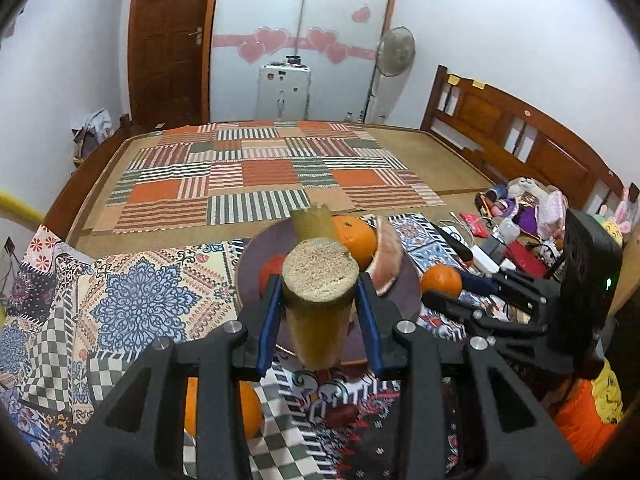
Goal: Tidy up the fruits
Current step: 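Stand the yellow fruit on the purple plate with the left gripper while the right sets the small orange there, then grasp the second yellow cylindrical fruit lying on the tablecloth with the left gripper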
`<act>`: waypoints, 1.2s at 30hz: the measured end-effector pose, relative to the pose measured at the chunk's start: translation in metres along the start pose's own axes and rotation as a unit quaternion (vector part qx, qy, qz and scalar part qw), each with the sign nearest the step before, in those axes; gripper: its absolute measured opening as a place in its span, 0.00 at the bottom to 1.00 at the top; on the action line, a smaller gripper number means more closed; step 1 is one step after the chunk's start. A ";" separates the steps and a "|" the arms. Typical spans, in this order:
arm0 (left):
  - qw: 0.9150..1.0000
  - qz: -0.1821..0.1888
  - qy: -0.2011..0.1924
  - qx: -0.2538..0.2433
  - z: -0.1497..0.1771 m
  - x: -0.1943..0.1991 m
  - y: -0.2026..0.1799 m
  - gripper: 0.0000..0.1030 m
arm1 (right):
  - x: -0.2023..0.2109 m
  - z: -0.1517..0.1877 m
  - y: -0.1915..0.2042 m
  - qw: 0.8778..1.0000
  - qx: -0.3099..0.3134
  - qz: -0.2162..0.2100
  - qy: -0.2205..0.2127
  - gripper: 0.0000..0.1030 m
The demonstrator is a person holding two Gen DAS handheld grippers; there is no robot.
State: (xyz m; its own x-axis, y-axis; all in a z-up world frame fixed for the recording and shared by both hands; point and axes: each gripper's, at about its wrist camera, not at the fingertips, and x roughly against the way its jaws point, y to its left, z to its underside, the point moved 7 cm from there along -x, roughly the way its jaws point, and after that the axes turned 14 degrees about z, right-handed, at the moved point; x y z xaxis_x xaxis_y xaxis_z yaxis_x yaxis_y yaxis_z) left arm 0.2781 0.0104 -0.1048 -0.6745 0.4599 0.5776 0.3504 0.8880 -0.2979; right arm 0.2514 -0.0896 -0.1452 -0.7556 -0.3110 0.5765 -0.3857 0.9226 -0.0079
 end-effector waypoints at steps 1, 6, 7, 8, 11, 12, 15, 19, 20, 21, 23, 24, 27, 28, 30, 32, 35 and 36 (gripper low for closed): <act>1.000 -0.001 -0.001 0.003 -0.001 -0.002 0.001 0.35 | -0.004 0.000 0.003 1.000 0.007 0.000 0.004 0.34; 1.000 -0.007 0.000 0.001 -0.010 -0.016 0.007 0.35 | -0.019 0.003 0.011 0.999 0.024 -0.009 0.036 0.34; 1.000 -0.010 0.001 -0.002 -0.011 -0.020 0.007 0.35 | -0.021 0.004 0.012 0.999 0.024 -0.016 0.041 0.34; 1.000 -0.012 0.002 -0.004 -0.012 -0.022 0.007 0.35 | -0.022 0.004 0.013 0.998 0.025 -0.020 0.045 0.34; 1.000 -0.015 0.002 -0.006 -0.013 -0.028 0.007 0.35 | -0.027 0.005 0.016 0.998 0.040 -0.013 0.056 0.34; 1.000 -0.016 0.002 -0.008 -0.013 -0.029 0.007 0.35 | -0.029 0.006 0.017 0.997 0.043 -0.013 0.060 0.34; 1.000 -0.019 0.003 -0.008 -0.014 -0.033 0.010 0.35 | -0.035 0.008 0.020 0.996 0.049 -0.018 0.073 0.34; 1.000 -0.021 0.006 -0.001 -0.016 -0.038 0.014 0.35 | -0.037 0.008 0.022 0.995 0.051 -0.019 0.080 0.34; 1.000 -0.023 0.007 -0.001 -0.017 -0.039 0.015 0.35 | -0.037 0.008 0.022 0.995 0.050 -0.019 0.079 0.34; 1.000 -0.024 0.008 -0.001 -0.017 -0.040 0.016 0.35 | -0.037 0.008 0.021 0.995 0.051 -0.018 0.079 0.34; 1.000 -0.028 0.011 -0.003 -0.017 -0.043 0.018 0.35 | -0.038 0.007 0.023 0.995 0.052 -0.017 0.079 0.34; 0.999 -0.029 0.013 -0.002 -0.016 -0.044 0.018 0.35 | -0.038 0.007 0.023 0.995 0.053 -0.017 0.079 0.34; 0.999 -0.039 0.014 -0.002 -0.012 -0.046 0.023 0.35 | -0.038 0.007 0.023 0.995 0.053 -0.016 0.080 0.34; 0.999 -0.041 0.013 0.000 -0.012 -0.047 0.024 0.35 | -0.038 0.007 0.023 0.995 0.052 -0.016 0.079 0.34; 0.999 -0.038 0.016 0.004 -0.010 -0.048 0.025 0.35 | -0.039 0.006 0.023 0.995 0.052 -0.014 0.079 0.34; 0.999 -0.034 0.019 0.008 -0.008 -0.048 0.026 0.35 | -0.039 0.005 0.024 0.995 0.053 -0.012 0.078 0.35; 0.999 -0.032 0.022 0.008 -0.006 -0.048 0.027 0.35 | -0.037 0.003 0.024 0.996 0.052 -0.008 0.069 0.42; 0.999 -0.033 0.023 0.008 -0.005 -0.047 0.027 0.35 | -0.036 0.002 0.023 0.997 0.052 -0.006 0.065 0.45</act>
State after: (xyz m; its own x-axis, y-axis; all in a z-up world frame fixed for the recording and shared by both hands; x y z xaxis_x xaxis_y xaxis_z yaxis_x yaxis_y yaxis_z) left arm 0.3228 0.0124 -0.1359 -0.6644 0.4003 0.6311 0.2954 0.9163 -0.2703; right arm 0.2684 -0.0577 -0.1678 -0.6782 -0.2825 0.6784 -0.4513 0.8887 -0.0810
